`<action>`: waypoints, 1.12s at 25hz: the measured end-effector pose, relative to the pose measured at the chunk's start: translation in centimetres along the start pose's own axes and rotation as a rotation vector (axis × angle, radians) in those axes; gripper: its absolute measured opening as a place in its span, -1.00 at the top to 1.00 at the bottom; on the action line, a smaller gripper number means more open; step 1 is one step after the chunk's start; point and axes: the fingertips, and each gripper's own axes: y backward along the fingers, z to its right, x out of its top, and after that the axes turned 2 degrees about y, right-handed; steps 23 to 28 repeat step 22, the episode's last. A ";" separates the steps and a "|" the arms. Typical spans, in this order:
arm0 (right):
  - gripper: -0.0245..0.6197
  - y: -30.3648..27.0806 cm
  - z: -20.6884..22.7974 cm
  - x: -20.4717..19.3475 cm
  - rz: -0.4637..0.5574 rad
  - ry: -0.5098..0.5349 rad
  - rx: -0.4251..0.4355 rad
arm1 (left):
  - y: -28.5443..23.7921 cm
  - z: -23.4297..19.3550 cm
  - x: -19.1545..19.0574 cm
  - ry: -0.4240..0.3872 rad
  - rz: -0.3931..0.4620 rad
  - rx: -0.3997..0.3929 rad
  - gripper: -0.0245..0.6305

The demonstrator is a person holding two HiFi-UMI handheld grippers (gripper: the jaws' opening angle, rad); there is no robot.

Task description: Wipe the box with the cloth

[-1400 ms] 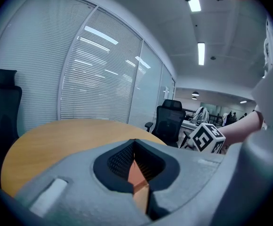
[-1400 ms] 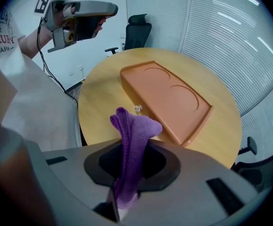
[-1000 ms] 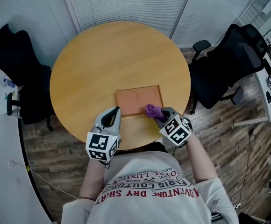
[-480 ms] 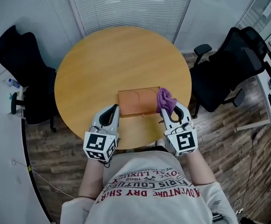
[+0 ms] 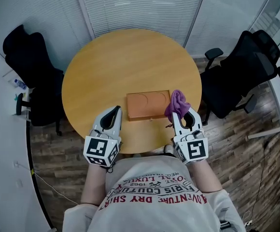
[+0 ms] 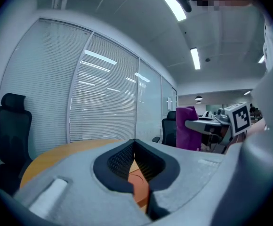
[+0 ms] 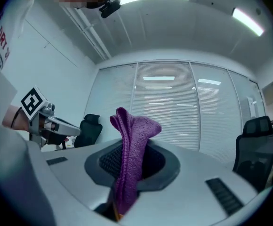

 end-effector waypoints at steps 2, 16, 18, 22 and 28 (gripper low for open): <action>0.70 0.0 -0.2 -0.2 -0.007 0.003 0.014 | 0.2 -0.2 0.4 0.007 0.013 0.011 0.90; 0.70 -0.3 -0.7 -1.6 -0.050 -0.018 -0.004 | 1.3 0.2 0.4 0.004 0.017 0.038 0.90; 0.70 -0.3 -1.2 -1.6 -0.054 -0.016 0.001 | 1.6 0.4 0.4 0.002 0.021 0.035 0.90; 0.70 -0.2 -1.7 -1.5 -0.059 -0.008 0.009 | 1.9 0.7 0.2 0.004 0.017 0.031 0.90; 0.70 -0.2 -1.7 -1.5 -0.059 -0.008 0.009 | 1.9 0.7 0.2 0.004 0.017 0.031 0.90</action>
